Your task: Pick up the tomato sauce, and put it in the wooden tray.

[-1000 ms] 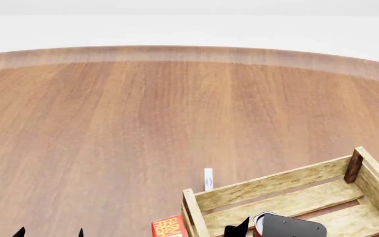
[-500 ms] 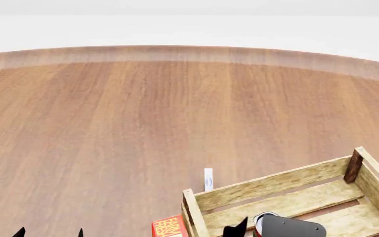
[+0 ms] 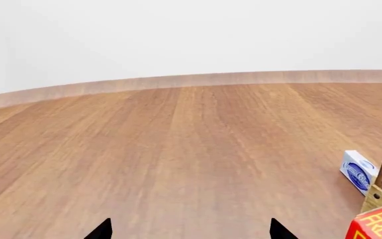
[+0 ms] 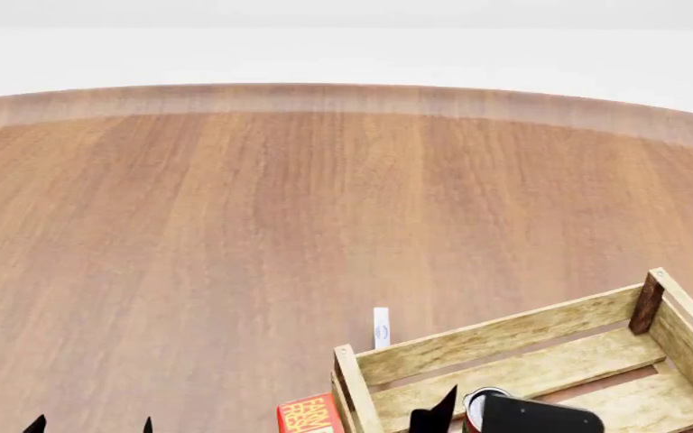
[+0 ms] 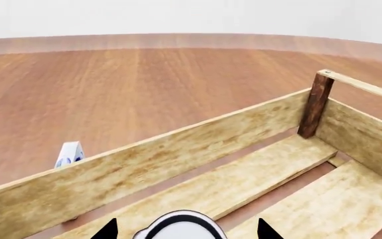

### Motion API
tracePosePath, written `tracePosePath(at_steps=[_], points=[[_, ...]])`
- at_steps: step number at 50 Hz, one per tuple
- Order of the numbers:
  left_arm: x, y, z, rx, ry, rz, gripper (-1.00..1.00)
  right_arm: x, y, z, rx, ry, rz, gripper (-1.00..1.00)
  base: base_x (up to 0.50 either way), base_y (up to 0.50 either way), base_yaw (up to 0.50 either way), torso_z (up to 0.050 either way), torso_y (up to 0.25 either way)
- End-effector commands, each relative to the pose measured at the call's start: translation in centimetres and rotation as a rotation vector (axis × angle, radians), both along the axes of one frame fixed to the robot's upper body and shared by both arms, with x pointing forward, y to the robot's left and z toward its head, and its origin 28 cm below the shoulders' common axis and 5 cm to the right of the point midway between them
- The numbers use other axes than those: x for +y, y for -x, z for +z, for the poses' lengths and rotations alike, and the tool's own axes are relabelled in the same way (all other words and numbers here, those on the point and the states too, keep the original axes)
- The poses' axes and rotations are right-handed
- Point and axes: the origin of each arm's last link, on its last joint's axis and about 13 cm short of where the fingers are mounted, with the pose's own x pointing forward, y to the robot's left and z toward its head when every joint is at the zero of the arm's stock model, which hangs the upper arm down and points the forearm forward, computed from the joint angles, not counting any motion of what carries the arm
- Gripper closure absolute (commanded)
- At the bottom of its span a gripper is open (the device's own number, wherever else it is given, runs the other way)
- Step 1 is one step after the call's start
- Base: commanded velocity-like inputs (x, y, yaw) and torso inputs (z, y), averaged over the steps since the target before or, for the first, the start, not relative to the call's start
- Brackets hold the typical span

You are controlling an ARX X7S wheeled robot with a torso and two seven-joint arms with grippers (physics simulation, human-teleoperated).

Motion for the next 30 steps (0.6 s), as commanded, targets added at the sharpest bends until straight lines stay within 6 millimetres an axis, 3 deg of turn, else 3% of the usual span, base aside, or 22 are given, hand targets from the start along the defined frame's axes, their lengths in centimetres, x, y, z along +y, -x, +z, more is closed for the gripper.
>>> tracePosePath(at_steps=[1,30], points=[[-0.1,-0.1,0.0,-0.023,0.018,-0.009,-1.0,0.7,0.2,0.5,-0.088,-0.003,0.035,-1.0,0.0,0.0,0.0,0.0,0.0],[-0.1,0.0,0.3,-0.023,0.018,-0.008,-1.0,0.9,1.8,1.4,-0.217,-0.015,0.078,-1.0,0.0,0.0,0.0,0.0,0.0]])
